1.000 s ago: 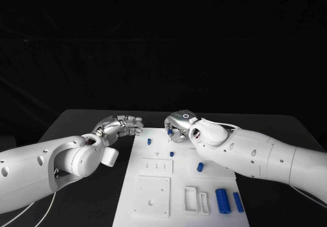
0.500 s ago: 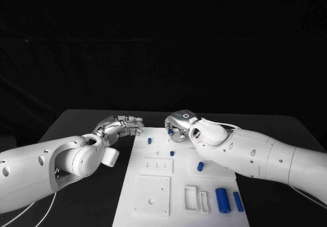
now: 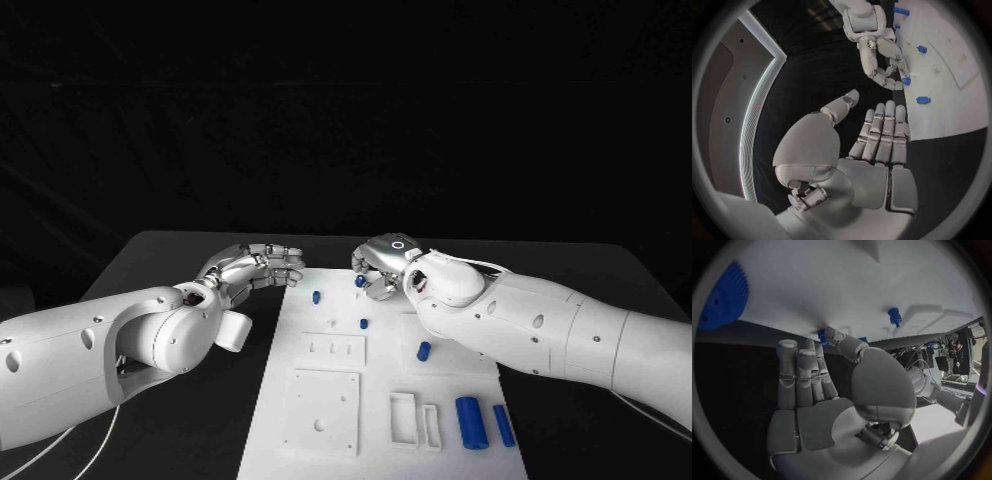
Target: Assemble the parts on the task board
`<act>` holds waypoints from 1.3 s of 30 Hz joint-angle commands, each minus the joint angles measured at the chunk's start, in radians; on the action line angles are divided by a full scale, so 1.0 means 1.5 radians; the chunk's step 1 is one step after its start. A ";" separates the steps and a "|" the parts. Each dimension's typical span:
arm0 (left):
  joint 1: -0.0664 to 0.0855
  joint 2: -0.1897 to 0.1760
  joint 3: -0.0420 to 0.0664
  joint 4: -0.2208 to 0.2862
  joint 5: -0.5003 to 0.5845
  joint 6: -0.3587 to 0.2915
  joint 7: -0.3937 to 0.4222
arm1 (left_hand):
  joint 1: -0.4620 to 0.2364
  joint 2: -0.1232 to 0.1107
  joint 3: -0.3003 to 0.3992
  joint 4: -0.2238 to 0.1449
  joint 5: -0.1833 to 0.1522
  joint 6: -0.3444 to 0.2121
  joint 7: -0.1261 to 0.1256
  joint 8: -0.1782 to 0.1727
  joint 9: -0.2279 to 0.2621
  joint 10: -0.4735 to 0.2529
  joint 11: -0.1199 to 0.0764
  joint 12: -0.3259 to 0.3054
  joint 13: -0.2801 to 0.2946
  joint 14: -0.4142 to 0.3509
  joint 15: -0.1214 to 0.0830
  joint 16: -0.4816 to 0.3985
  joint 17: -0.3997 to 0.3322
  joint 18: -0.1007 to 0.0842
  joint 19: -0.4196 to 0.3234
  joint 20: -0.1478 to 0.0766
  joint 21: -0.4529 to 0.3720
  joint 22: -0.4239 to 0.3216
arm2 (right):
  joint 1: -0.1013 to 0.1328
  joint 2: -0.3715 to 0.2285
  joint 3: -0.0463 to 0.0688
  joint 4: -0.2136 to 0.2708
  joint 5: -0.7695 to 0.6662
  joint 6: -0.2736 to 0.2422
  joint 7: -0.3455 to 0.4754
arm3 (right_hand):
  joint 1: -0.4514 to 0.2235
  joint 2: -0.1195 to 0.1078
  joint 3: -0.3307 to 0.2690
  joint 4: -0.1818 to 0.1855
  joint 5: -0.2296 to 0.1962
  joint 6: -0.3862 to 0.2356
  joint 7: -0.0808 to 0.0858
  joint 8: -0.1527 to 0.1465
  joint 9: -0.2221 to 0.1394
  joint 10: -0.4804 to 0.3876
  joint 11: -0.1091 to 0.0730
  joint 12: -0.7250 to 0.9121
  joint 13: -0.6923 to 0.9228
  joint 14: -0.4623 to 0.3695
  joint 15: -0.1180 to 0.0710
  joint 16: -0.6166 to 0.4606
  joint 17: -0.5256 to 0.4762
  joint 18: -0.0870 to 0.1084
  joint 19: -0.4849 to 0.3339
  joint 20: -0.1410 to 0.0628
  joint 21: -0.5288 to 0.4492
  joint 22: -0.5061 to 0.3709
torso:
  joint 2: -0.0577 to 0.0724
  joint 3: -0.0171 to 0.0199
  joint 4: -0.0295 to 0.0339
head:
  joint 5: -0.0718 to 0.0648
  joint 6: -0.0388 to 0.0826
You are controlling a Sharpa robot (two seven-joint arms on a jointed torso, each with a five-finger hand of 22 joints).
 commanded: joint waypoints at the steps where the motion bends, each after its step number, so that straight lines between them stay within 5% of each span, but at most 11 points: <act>1: 0.002 0.000 0.001 0.000 -0.003 0.006 0.004 | -0.001 -0.005 0.004 -0.001 -0.002 -0.002 0.021 -0.004 0.001 -0.005 0.002 -0.004 -0.001 -0.005 0.000 0.001 -0.001 0.013 -0.005 0.000 0.004 0.014 | 0.000 0.000 0.000 0.002 0.004 -0.006 -0.001 | -0.002 -0.008 -0.006 0.000 0.002 -0.006 0.001 -0.004 -0.001 -0.007 0.000 -0.002 -0.003 0.001 0.006 0.004 -0.001 0.056 0.000 0.005 0.002 0.010 | 0.001 0.0004 0.0000 | 0.000 0.000; 13: 0.002 -0.001 0.001 -0.004 -0.003 0.007 0.005 | -0.001 -0.005 0.004 -0.001 -0.002 -0.003 0.021 -0.004 0.001 -0.005 0.003 -0.004 -0.001 -0.005 0.000 0.001 -0.001 0.013 -0.005 0.001 0.004 0.014 | 0.000 -0.043 0.004 0.053 0.040 -0.021 0.005 | -0.007 -0.017 -0.031 0.002 0.019 -0.012 0.004 -0.008 -0.007 -0.019 0.004 0.000 -0.020 0.000 0.010 0.007 -0.006 0.056 -0.001 0.006 0.001 0.010 | 0.000 -0.0001 -0.0012 | 0.000 0.006; 24: 0.002 -0.007 0.000 -0.004 -0.016 0.007 0.012 | 0.000 -0.005 0.005 -0.001 -0.002 -0.002 0.021 -0.003 0.001 -0.004 0.002 -0.004 0.000 -0.005 0.000 0.002 -0.001 0.014 -0.005 0.001 0.004 0.014 | 0.009 -0.130 0.070 0.113 0.112 0.020 0.010 | -0.018 -0.020 -0.062 0.007 0.040 -0.005 0.002 -0.004 -0.008 0.002 -0.001 0.005 -0.027 0.000 0.005 0.014 -0.009 0.056 0.003 0.005 0.003 0.010 | -0.003 0.0025 -0.0074 | 0.001 0.015; 31: 0.002 -0.008 0.000 -0.007 -0.016 0.007 0.013 | 0.000 -0.004 0.005 -0.001 -0.002 -0.001 0.021 -0.003 0.001 -0.003 0.002 -0.003 0.000 -0.004 0.000 0.002 -0.001 0.014 -0.005 0.001 0.004 0.014 | 0.019 -0.185 0.084 0.132 0.133 0.056 0.012 | -0.032 -0.022 -0.076 0.011 0.046 0.000 0.001 -0.001 -0.007 0.012 -0.004 0.010 -0.025 0.000 0.003 0.015 -0.010 0.056 0.003 0.006 0.004 0.010 | -0.007 0.0046 -0.0119 | -0.004 0.018; 36: 0.002 -0.010 -0.001 -0.007 -0.016 0.007 0.012 | 0.000 -0.005 0.005 -0.001 -0.002 -0.001 0.021 -0.003 0.002 -0.003 0.002 -0.003 0.000 -0.004 0.000 0.002 -0.001 0.014 -0.005 0.001 0.004 0.014 | 0.020 -0.202 0.084 0.124 0.093 0.107 -0.001 | -0.051 -0.020 -0.142 -0.008 0.076 -0.001 -0.003 0.001 -0.005 0.093 -0.030 0.054 0.008 0.001 -0.024 0.024 -0.007 0.056 0.004 -0.002 0.009 0.013 | -0.009 0.0069 -0.0151 | -0.010 0.021; 37: 0.002 -0.010 -0.001 -0.007 -0.016 0.008 0.012 | 0.000 -0.005 0.005 -0.001 -0.002 -0.001 0.021 -0.003 0.002 -0.003 0.002 -0.003 0.000 -0.004 0.000 0.002 -0.001 0.014 -0.005 0.001 0.004 0.014 | 0.020 -0.202 0.084 0.120 0.093 0.113 -0.001 | -0.057 -0.022 -0.157 -0.010 0.082 0.002 -0.012 0.004 -0.002 0.143 -0.044 0.087 0.032 0.000 -0.039 0.028 -0.004 0.056 0.005 -0.006 0.011 0.013 | -0.009 0.0073 -0.0160 | -0.011 0.021; 39: 0.002 -0.010 -0.001 -0.007 -0.016 0.008 0.012 | 0.000 -0.005 0.005 -0.001 -0.002 -0.001 0.020 -0.003 0.002 -0.003 0.002 -0.003 0.000 -0.004 0.000 0.002 -0.001 0.014 -0.005 0.001 0.004 0.014 | 0.020 -0.201 0.084 0.111 0.093 0.120 -0.001 | -0.062 -0.024 -0.179 -0.013 0.088 0.000 -0.020 0.004 0.000 0.170 -0.055 0.120 0.070 -0.003 -0.048 0.030 -0.002 0.056 0.005 -0.011 0.011 0.012 | -0.009 0.0082 -0.0173 | -0.011 0.021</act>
